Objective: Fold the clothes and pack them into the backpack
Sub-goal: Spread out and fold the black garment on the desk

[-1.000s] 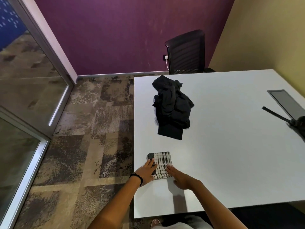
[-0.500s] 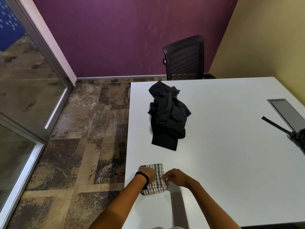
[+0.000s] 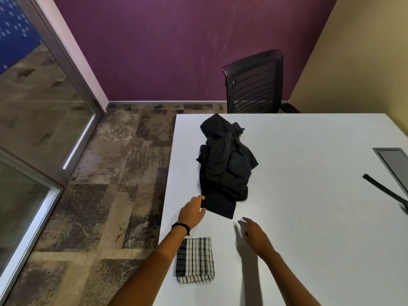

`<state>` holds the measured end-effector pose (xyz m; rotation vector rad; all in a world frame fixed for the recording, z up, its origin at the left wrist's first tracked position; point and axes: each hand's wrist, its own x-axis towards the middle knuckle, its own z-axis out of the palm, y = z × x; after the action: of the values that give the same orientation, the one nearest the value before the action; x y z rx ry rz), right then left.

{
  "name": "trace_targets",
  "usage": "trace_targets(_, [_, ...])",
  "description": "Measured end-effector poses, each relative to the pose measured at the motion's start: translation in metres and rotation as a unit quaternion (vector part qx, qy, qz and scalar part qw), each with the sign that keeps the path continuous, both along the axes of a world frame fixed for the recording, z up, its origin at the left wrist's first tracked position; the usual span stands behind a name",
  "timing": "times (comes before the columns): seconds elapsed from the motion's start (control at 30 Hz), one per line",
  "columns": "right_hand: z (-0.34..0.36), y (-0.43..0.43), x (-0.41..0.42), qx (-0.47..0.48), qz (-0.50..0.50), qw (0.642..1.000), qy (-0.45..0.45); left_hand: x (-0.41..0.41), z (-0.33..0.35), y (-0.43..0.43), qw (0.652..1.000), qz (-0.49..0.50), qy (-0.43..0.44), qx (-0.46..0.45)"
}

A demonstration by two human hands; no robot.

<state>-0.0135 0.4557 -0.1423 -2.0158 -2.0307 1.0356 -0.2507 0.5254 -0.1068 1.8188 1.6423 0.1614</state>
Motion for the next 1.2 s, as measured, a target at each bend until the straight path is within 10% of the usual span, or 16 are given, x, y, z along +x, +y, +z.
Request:
trace_targets(0.3, [-0.011,0.018,0.02,-0.102,0.115,0.987,-0.039,0.038,0.005,0.053,0.98,0.134,-0.129,-0.068])
trace_targets(0.53, [-0.012,0.033,0.03,-0.145,0.161,0.975,-0.045,0.054,0.004,0.093,0.898,0.281,-0.314,-0.126])
trace_targets(0.87, [-0.006,0.028,0.012,-0.184,0.18,0.965,-0.043,0.05,0.009,0.094,0.989,0.145,-0.001,-0.02])
trace_targets(1.2, [-0.002,0.049,0.033,-0.203,0.17,0.964,-0.034,0.085,0.094,0.149,0.964,0.192,-0.14,0.116])
